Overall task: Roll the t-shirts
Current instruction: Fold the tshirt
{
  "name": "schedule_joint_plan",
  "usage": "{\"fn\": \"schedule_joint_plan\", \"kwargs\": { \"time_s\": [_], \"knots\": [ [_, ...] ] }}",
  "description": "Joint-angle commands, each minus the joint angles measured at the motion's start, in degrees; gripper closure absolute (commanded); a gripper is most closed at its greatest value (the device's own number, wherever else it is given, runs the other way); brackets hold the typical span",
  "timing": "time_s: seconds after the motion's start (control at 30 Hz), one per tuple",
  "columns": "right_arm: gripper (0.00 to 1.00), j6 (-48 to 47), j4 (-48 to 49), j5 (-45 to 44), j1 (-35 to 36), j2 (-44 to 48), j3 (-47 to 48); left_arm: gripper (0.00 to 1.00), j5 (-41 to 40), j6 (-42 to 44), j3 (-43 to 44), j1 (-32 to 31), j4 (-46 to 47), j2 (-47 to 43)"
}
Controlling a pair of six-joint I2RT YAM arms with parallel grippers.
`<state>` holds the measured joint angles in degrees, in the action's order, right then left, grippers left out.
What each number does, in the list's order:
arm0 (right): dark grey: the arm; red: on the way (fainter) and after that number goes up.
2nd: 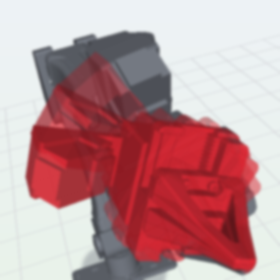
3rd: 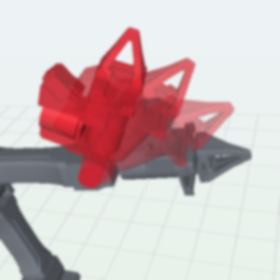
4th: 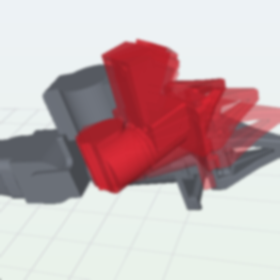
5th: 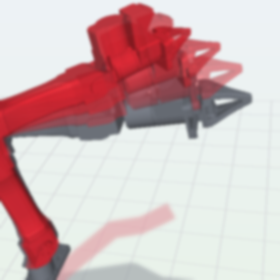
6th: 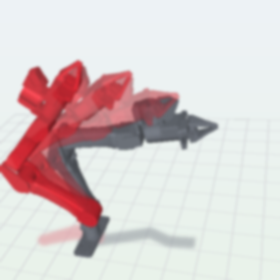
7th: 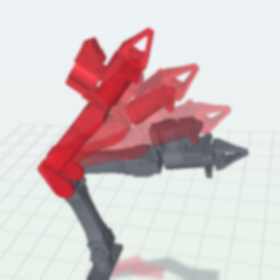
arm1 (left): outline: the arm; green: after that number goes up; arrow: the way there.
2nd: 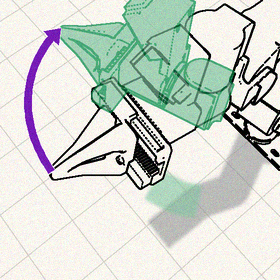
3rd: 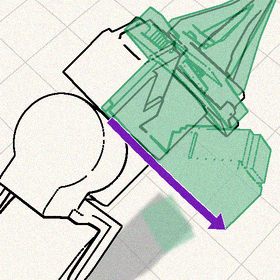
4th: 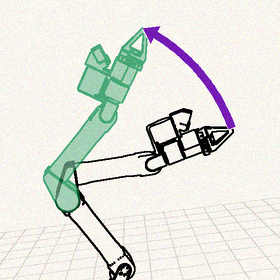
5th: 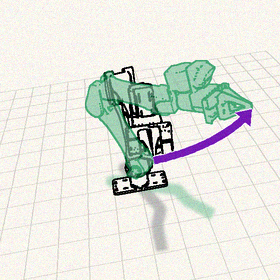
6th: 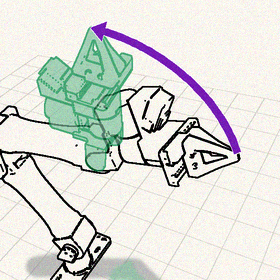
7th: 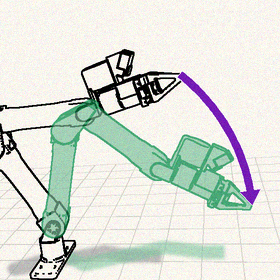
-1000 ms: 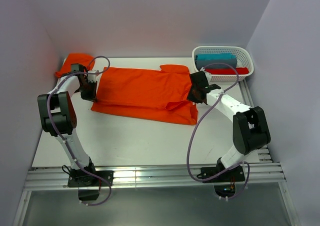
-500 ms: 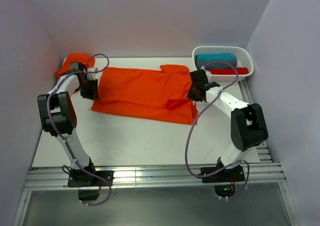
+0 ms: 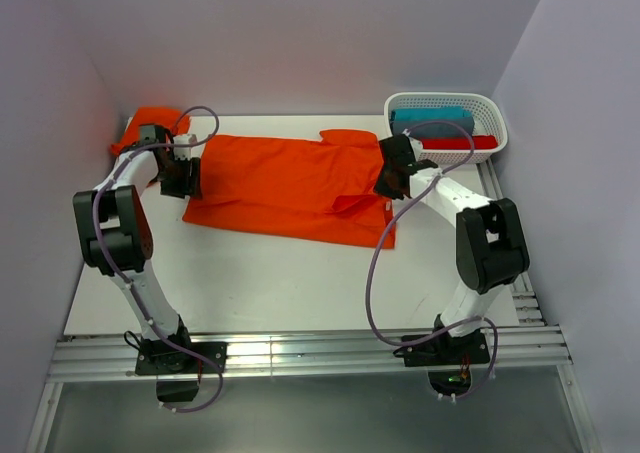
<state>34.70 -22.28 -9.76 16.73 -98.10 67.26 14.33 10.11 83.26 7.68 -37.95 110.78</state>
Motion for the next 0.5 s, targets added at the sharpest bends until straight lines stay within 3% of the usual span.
{"fn": "schedule_joint_plan", "kwargs": {
  "time_s": [0.0, 0.2, 0.47],
  "knots": [
    [0.96, 0.5, 0.7, -0.5, -0.9, -1.6, 3.7, 0.41, 3.2, 2.3, -1.3, 0.1, 0.8, -4.9],
    [0.86, 1.4, 0.4, 0.2, -1.4, -4.8, 7.2, 0.39, 6.7, 4.7, -3.2, 0.6, 0.9, -8.3],
    [0.67, 1.4, 0.7, -0.1, -2.0, -6.4, 9.6, 0.45, 8.1, 7.1, -3.4, 0.7, 0.1, -7.5]
  ]
}}
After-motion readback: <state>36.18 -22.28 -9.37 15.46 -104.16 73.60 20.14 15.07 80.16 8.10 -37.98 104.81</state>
